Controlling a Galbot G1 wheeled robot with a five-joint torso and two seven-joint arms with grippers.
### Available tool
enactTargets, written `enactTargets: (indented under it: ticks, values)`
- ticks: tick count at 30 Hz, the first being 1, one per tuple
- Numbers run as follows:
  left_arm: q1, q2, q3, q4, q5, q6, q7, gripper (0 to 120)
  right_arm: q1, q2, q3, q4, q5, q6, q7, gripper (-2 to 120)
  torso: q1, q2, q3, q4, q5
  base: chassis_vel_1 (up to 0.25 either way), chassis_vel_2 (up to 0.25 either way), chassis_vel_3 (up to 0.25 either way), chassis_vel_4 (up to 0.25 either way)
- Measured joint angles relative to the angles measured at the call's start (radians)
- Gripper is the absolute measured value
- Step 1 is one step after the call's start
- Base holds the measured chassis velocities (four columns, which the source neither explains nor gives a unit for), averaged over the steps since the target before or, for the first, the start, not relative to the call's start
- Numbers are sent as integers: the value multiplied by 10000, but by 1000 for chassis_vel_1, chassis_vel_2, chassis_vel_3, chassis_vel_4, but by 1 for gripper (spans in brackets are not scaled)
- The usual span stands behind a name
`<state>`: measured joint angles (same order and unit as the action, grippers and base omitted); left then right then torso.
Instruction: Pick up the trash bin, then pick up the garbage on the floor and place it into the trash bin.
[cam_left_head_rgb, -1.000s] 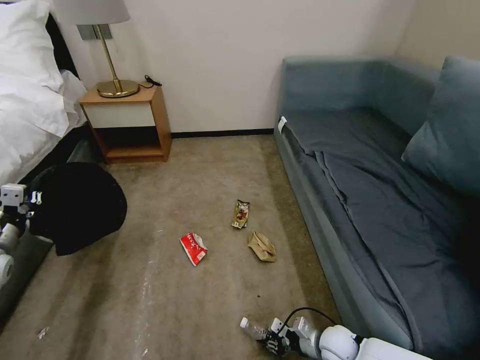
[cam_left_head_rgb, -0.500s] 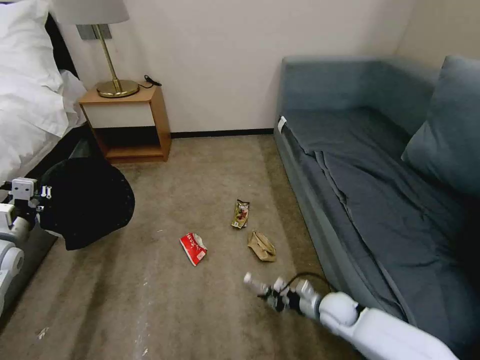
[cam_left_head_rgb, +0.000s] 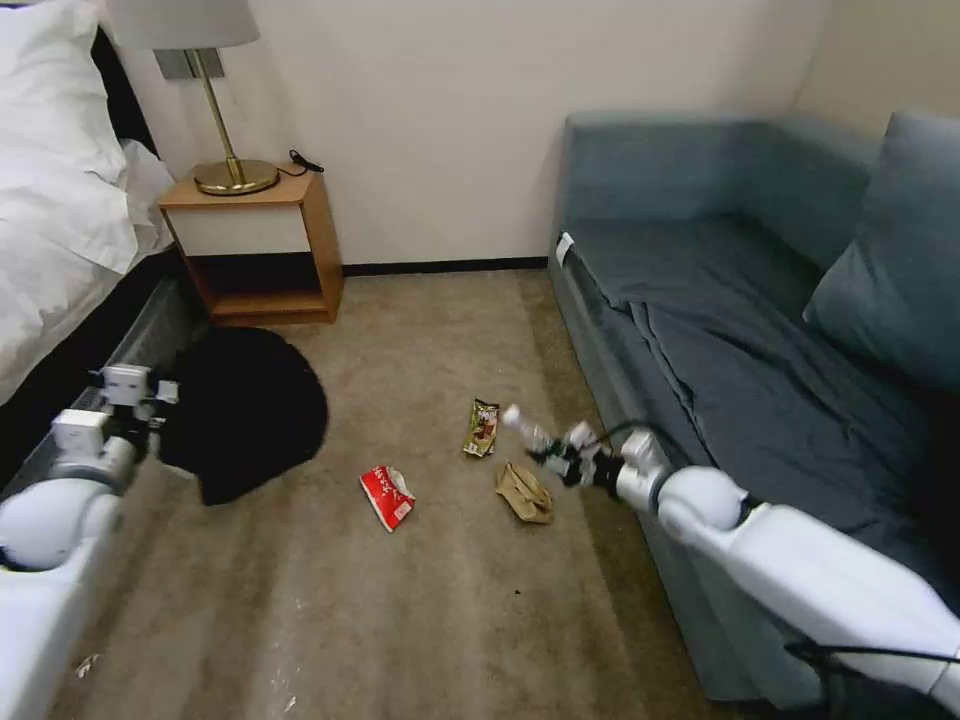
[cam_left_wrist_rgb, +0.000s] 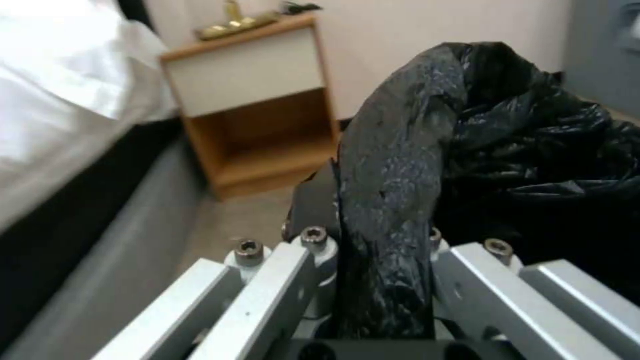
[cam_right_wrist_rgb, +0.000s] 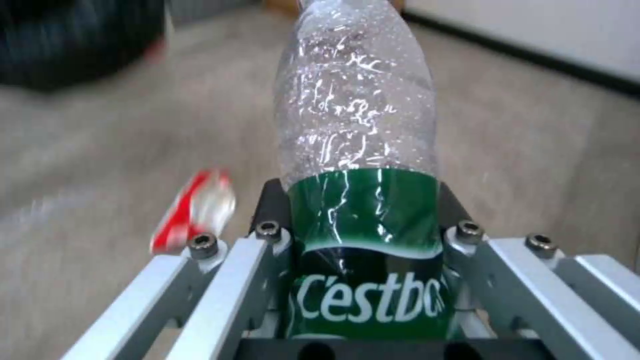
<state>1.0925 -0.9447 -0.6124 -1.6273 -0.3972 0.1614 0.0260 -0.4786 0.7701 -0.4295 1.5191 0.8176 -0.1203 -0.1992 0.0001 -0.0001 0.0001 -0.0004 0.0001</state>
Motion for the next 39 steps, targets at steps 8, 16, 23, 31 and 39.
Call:
enactTargets:
  ticks: [8, 16, 23, 31, 39]
  values:
    - [-470, -770, 939, 256, 643, 14, -80, 6, 1918, 407, -914, -62, 975, -145, 221, 25, 0, 0, 0, 3, -2, 0, 0, 0, 0]
    - [-600, -869, 1104, 314, 718, 42, -125, 6, 3487, 1922, -2703, -869, 1858, -226, 482, 25, 0, 0, 0, 5, -2, 0, 0, 0, 0]
    - [-373, -802, 741, 361, 585, -74, -70, 6, 4047, 4048, -3740, -2032, 2117, 45, 443, 25, 0, 1, 0, 6, -6, 0, 0, 0, 0]
    - [-285, -804, 485, 491, 463, -215, -29, 6, 4217, 5842, -4164, -3663, 2064, 302, 281, 25, 0, 1, 0, 7, -6, 0, 0, 0, 0]
    - [-101, -693, 18, 623, 81, -408, 86, 6, 3827, 7155, -4169, -5191, 1740, 627, 342, 25, 0, 1, -1, 2, -5, 0, 0, 0, 0]
